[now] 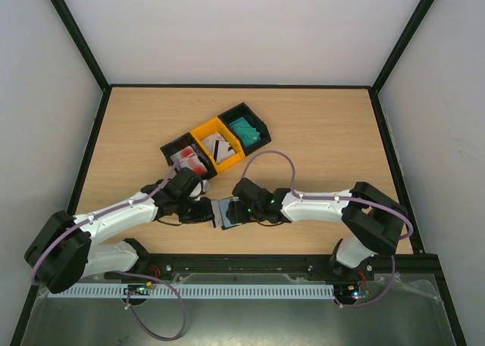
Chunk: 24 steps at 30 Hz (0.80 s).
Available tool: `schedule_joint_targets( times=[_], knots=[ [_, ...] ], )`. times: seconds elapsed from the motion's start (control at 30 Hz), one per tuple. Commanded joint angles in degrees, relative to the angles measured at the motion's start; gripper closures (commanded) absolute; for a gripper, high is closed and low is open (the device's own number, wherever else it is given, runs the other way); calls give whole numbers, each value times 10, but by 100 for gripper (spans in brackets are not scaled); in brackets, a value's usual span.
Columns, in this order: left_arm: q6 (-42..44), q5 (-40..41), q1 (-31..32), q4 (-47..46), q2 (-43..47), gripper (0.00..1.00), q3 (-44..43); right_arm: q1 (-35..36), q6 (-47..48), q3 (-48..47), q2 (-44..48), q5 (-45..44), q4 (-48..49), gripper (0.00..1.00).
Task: Put the credit cards into the card holder
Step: Insert the credit card into the card holder.
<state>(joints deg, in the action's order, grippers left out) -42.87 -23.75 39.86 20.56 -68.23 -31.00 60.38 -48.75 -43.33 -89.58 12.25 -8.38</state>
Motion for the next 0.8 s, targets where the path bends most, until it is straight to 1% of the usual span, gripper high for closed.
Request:
schedule_joint_targets(
  times=[0.0, 0.1, 0.27, 0.33, 0.5, 0.57, 0.77],
  knots=[
    [2, 1, 2, 6, 6, 98, 8, 14, -28, -5, 3, -114, -68, 30],
    [2, 2, 2, 6, 6, 98, 7, 24, -47, -7, 8, -150, -73, 29],
    [2, 2, 2, 8, 8, 98, 7, 39, -56, -18, 7, -176, -84, 27],
    [2, 3, 2, 8, 9, 98, 8, 47, -55, -21, 6, -174, -84, 26],
    [2, 4, 2, 7, 10, 98, 8, 51, -48, -24, 2, -173, -80, 25],
    [2, 3, 2, 7, 12, 98, 8, 51, -37, -27, -7, -165, -76, 26],
    [2, 5, 2, 8, 12, 98, 11, 51, -13, -26, -25, -100, -29, 31]
  ],
)
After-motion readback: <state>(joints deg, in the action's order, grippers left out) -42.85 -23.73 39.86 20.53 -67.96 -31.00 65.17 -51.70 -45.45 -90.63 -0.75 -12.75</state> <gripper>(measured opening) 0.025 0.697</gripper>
